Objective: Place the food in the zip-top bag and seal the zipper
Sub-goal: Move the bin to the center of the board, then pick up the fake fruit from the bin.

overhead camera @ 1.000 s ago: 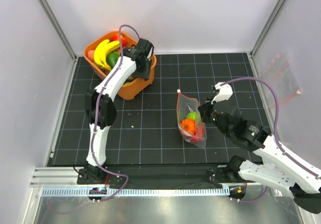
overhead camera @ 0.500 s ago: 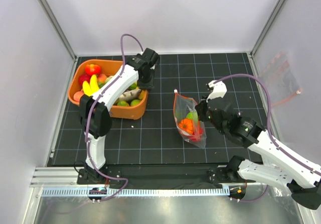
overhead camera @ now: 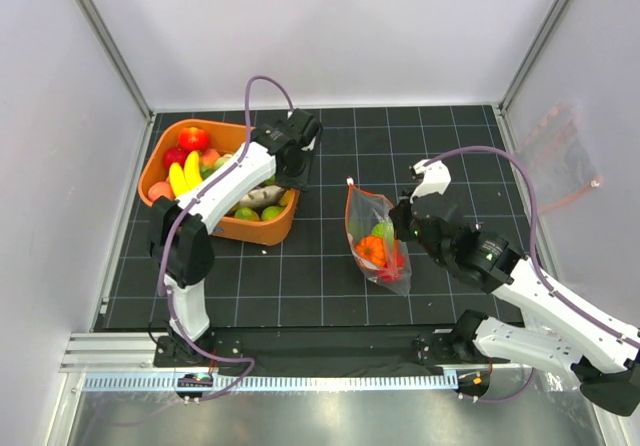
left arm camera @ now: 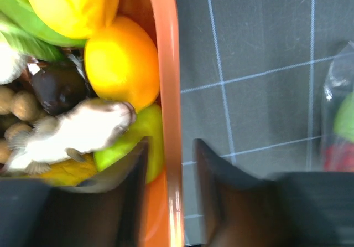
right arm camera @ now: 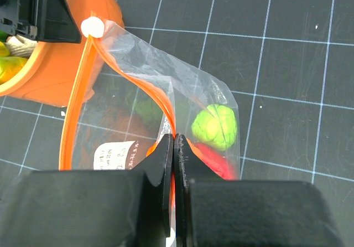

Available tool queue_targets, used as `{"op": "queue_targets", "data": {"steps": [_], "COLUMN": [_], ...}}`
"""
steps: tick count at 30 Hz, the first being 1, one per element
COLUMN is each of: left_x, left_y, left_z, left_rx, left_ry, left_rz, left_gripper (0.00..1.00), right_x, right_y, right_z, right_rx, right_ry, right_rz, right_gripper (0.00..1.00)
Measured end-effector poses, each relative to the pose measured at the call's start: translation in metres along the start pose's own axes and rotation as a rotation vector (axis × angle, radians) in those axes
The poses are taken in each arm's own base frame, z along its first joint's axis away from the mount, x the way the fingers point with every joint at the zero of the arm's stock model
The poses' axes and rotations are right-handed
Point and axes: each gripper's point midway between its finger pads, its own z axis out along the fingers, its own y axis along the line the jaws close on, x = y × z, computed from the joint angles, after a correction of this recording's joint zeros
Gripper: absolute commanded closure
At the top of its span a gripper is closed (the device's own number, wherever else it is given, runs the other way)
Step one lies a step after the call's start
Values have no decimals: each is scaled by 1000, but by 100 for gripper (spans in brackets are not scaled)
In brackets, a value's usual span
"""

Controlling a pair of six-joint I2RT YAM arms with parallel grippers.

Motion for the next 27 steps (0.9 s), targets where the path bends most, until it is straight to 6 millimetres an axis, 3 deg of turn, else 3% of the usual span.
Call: {"op": "queue_targets", "data": {"steps": [2,5,6,10,14,17,22,27], "left_x": [-2,1,2,-9,-25,-35,-52,-61], "left_y": [-1,0,1,-1,9,25,62,66], "left_z": [-2,-12,-24,-60,-98,-108,-84,-36], "left_rx": [6,23,38,82,91,75,-14,-71], "left_ry": [-18,-47,-70,-167,-284,-322,-307,-233], "left_rz": [10,10,7,-9,-55,-111,-191,-177], "left_gripper": [34,24,18,9,9,10,5,0], "right_x": [2,4,5,4,3,2,1,-1], "right_y": [0,1,1,1,2,3,4,4], "right_z": [2,6,7,9,11,12,12,12], "right_rx": [5,13,17,22,27,29,28,27], "right_ry": [7,18,22,23,25,28,28,25], "right_rz": [-5,-12,-15,-17,-22,-30,-39,-39], "right_gripper": [99,99,99,99,99,99,99,99]}}
